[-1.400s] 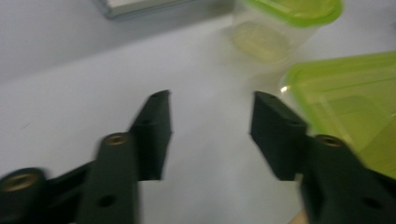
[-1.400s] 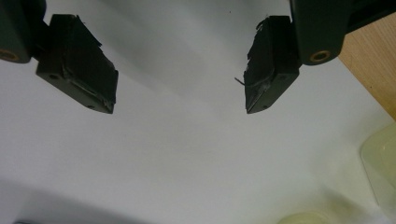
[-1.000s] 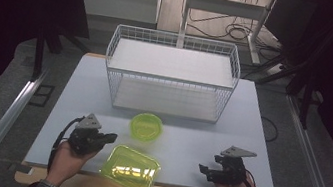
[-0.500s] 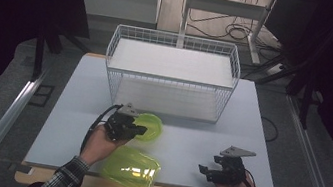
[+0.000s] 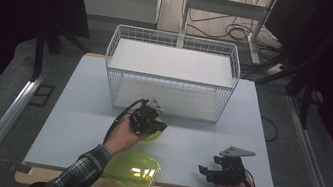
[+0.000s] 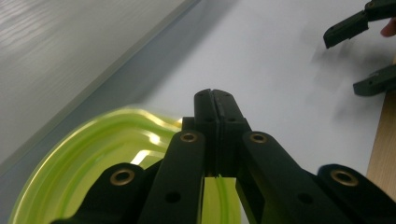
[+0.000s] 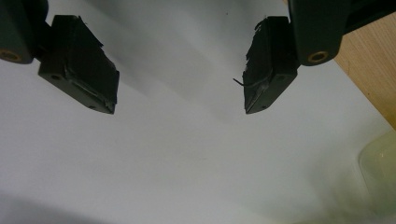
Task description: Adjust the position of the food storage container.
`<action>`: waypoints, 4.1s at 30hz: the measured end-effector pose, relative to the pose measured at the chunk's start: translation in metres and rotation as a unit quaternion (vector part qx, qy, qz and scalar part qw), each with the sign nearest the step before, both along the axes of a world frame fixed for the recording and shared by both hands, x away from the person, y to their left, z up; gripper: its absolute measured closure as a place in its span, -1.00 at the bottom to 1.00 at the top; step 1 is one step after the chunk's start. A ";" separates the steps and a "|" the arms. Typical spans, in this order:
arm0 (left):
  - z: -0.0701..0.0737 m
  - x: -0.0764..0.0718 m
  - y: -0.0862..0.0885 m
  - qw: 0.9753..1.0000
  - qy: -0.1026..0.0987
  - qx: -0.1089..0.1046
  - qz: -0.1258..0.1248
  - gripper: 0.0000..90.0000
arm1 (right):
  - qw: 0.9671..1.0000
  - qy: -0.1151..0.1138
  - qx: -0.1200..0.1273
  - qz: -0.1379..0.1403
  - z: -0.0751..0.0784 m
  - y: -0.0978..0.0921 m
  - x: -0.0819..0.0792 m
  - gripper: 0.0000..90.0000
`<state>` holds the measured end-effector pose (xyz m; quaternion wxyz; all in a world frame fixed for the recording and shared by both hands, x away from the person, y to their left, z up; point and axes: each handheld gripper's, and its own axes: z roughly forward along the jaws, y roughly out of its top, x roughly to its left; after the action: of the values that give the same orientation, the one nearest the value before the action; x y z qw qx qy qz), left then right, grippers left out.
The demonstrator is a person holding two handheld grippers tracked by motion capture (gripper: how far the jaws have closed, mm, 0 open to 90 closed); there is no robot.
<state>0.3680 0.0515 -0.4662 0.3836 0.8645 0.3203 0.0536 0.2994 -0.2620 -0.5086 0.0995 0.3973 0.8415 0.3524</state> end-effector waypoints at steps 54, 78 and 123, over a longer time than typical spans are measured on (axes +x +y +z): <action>-0.011 -0.099 0.136 0.994 -0.025 -0.006 0.103 0.98 | 0.999 -0.007 0.011 0.048 0.009 0.020 -0.013 0.18; -0.060 -0.132 0.127 0.993 0.066 -0.022 0.091 0.98 | 0.981 0.084 0.046 0.171 -0.001 0.098 -0.040 0.91; -0.062 -0.077 0.051 0.996 0.051 -0.011 0.072 0.91 | 0.998 0.053 0.020 0.034 -0.004 0.054 0.061 0.84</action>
<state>0.2907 0.1026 -0.5278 0.3717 0.8364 0.4015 0.0339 0.3608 -0.2081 -0.5129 0.0346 0.3883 0.8516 0.3504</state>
